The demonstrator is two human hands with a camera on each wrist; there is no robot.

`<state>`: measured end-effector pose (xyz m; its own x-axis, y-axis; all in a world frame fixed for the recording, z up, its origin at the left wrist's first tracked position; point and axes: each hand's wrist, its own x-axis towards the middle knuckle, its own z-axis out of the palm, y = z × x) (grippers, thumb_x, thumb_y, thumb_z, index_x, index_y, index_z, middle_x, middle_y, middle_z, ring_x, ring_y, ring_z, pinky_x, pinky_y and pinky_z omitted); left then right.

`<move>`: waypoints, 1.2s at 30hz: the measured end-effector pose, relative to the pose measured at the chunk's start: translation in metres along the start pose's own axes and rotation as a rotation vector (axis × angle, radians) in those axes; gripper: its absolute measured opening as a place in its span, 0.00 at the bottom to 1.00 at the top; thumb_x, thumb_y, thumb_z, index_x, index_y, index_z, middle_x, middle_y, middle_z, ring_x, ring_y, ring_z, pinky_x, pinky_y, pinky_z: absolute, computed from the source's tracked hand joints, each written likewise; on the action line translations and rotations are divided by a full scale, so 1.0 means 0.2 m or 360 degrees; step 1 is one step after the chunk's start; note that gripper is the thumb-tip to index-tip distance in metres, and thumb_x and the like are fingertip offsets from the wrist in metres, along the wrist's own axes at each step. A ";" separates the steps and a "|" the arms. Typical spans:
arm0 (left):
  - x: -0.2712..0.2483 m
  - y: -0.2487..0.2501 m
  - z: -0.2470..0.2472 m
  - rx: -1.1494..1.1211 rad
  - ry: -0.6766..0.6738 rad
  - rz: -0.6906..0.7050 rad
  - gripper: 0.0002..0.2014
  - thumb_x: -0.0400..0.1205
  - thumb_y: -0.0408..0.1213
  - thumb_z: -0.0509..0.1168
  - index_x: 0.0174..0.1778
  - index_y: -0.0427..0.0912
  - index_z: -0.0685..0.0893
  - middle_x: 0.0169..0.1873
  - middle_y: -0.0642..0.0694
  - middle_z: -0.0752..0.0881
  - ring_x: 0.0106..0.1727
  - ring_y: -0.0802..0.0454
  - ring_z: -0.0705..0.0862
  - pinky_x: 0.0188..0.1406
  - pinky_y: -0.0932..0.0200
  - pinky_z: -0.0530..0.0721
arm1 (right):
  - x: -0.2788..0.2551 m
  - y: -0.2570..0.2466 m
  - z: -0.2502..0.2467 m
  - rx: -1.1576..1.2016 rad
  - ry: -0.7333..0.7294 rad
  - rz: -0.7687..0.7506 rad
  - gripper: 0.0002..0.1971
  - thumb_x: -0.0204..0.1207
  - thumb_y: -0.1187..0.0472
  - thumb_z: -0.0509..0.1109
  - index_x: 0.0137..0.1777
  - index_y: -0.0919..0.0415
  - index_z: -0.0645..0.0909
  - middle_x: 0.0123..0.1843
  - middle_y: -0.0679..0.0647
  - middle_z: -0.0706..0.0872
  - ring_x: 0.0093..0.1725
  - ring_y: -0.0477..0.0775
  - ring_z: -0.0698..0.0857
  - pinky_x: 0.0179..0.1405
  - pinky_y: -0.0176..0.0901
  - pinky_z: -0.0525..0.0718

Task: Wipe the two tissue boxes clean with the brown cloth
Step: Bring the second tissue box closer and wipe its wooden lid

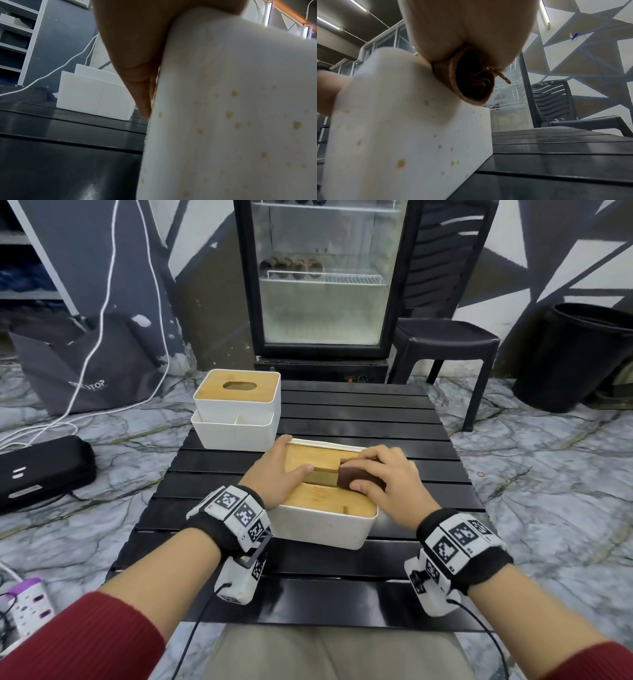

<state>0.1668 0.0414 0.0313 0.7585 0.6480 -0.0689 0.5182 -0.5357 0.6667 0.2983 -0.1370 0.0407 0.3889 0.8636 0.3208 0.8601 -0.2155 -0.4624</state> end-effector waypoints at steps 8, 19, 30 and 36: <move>0.00 0.00 0.00 0.0002 -0.0004 0.0007 0.35 0.81 0.55 0.63 0.80 0.52 0.55 0.75 0.45 0.71 0.70 0.44 0.75 0.58 0.58 0.70 | 0.11 0.07 0.00 0.0062 -0.0012 0.0069 0.14 0.76 0.56 0.67 0.61 0.44 0.80 0.61 0.43 0.77 0.60 0.48 0.68 0.62 0.47 0.64; -0.04 0.04 -0.05 -0.0022 0.0017 -0.0047 0.37 0.82 0.55 0.61 0.82 0.47 0.52 0.80 0.44 0.64 0.77 0.44 0.67 0.72 0.53 0.66 | 0.10 0.03 -0.01 0.0165 -0.0079 0.0268 0.16 0.78 0.56 0.65 0.65 0.46 0.78 0.56 0.53 0.80 0.59 0.52 0.72 0.60 0.39 0.66; -0.19 0.14 0.06 -0.0497 -0.0003 -0.0057 0.38 0.78 0.46 0.69 0.79 0.42 0.56 0.71 0.43 0.68 0.70 0.47 0.73 0.72 0.48 0.72 | -0.08 -0.15 0.04 -0.0055 0.0113 0.0390 0.18 0.80 0.51 0.60 0.68 0.51 0.74 0.60 0.52 0.71 0.59 0.54 0.73 0.58 0.45 0.77; -0.10 0.14 0.01 -0.0265 -0.0067 -0.0149 0.39 0.81 0.52 0.63 0.80 0.37 0.51 0.75 0.37 0.69 0.73 0.40 0.72 0.72 0.41 0.71 | -0.10 -0.22 -0.05 0.0128 -0.0152 0.0052 0.15 0.77 0.56 0.65 0.64 0.49 0.79 0.56 0.50 0.78 0.57 0.49 0.76 0.58 0.33 0.70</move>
<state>0.1674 0.0122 0.0496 0.7277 0.6658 -0.1650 0.5175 -0.3749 0.7692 0.2557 -0.1488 0.0625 0.3800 0.8969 0.2262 0.8166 -0.2105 -0.5374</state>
